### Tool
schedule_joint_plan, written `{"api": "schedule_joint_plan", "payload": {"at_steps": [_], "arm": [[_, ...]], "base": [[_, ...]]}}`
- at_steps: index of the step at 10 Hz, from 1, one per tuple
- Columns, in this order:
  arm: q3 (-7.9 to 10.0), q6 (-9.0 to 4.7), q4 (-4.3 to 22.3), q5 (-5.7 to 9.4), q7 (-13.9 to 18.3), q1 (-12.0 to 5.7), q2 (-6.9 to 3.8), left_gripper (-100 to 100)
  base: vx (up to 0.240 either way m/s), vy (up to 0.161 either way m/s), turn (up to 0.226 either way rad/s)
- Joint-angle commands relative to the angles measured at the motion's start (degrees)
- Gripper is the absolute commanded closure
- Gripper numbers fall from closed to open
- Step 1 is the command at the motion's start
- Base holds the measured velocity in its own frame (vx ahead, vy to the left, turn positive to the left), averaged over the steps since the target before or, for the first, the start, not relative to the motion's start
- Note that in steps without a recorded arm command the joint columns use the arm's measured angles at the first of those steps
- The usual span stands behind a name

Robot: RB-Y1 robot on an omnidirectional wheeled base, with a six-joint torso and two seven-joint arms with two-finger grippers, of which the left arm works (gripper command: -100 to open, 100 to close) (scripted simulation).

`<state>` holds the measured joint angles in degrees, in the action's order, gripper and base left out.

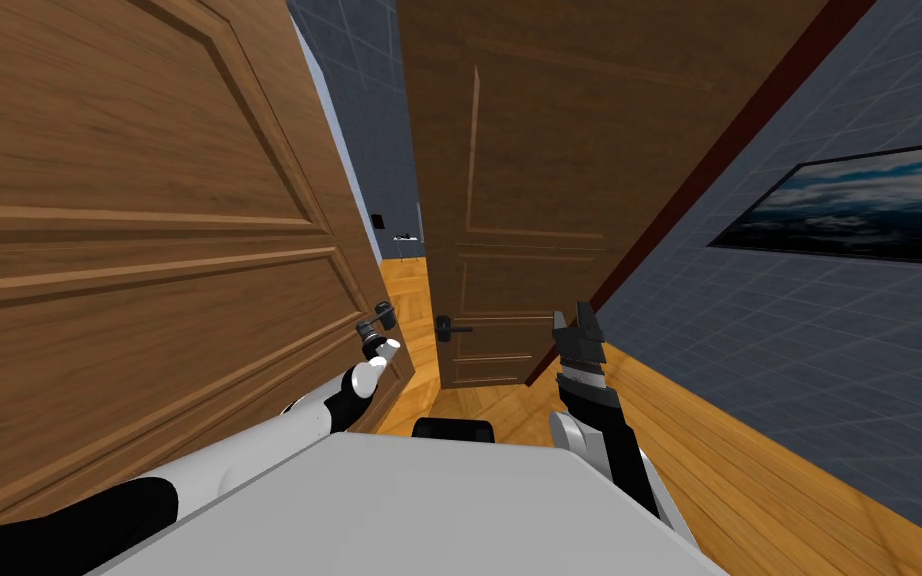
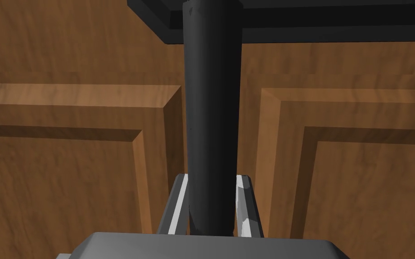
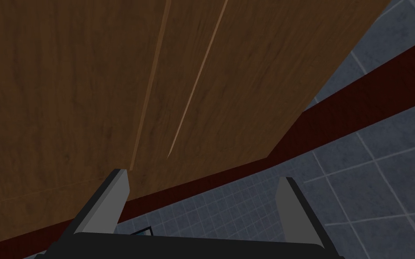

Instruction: Push the door open

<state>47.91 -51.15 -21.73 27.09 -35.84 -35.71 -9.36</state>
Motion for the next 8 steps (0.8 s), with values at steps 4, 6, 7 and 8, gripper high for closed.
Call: {"api": "schedule_joint_plan", "payload": {"at_steps": [4,6,7,8], "arm": [[0.70,-3.03,2.20,4.83,-2.89,-0.92,-2.29,100],[0.88,-4.06,3.30,6.62,-3.95,-1.28,-2.81,100],[0.88,-4.06,7.52,6.62,-3.95,-1.28,-2.81,100],[0.96,-4.54,3.82,7.44,-4.44,-1.46,-3.03,100]], "base": [[0.035,0.030,-0.055],[0.049,0.037,-0.043],[0.066,0.046,-0.032],[0.033,0.013,-0.001]]}}
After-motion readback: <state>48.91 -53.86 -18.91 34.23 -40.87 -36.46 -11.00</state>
